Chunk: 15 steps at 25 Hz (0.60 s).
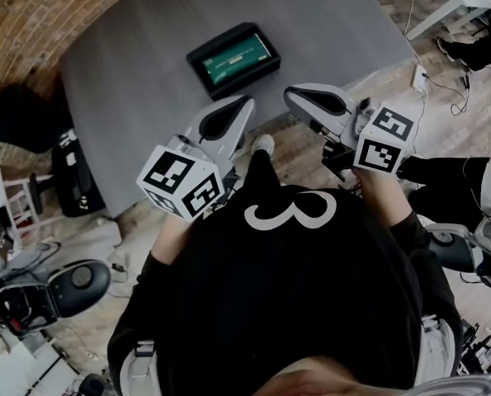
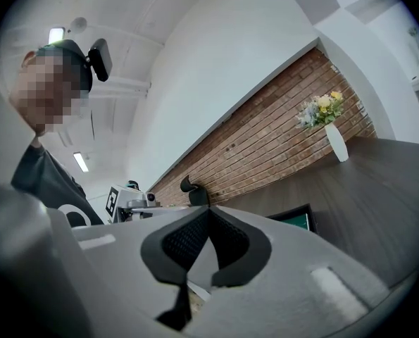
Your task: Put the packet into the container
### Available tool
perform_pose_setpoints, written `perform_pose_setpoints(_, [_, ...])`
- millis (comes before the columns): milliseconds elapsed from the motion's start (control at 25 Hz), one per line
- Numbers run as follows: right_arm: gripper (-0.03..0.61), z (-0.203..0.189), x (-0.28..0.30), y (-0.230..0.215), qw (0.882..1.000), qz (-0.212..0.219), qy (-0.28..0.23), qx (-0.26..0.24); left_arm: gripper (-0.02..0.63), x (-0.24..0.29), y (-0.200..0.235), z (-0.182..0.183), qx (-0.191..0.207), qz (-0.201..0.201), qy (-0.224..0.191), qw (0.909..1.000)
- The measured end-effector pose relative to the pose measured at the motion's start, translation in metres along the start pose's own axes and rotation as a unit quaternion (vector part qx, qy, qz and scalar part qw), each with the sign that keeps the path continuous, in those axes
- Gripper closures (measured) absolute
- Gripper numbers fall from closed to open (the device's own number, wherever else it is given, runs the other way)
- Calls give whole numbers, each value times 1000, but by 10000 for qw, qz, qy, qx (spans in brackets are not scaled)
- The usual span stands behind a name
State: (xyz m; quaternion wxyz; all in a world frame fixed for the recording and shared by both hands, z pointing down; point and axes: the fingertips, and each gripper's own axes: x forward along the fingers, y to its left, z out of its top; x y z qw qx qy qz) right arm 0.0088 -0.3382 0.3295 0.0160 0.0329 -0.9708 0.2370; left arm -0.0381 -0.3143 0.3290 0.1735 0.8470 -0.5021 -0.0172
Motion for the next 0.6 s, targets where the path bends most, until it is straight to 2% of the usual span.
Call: perform_pose_setpoints(600, [578,1,-3,0,9999,-87,-15,-86,600,-3,-1,-1,98,95,73,9999])
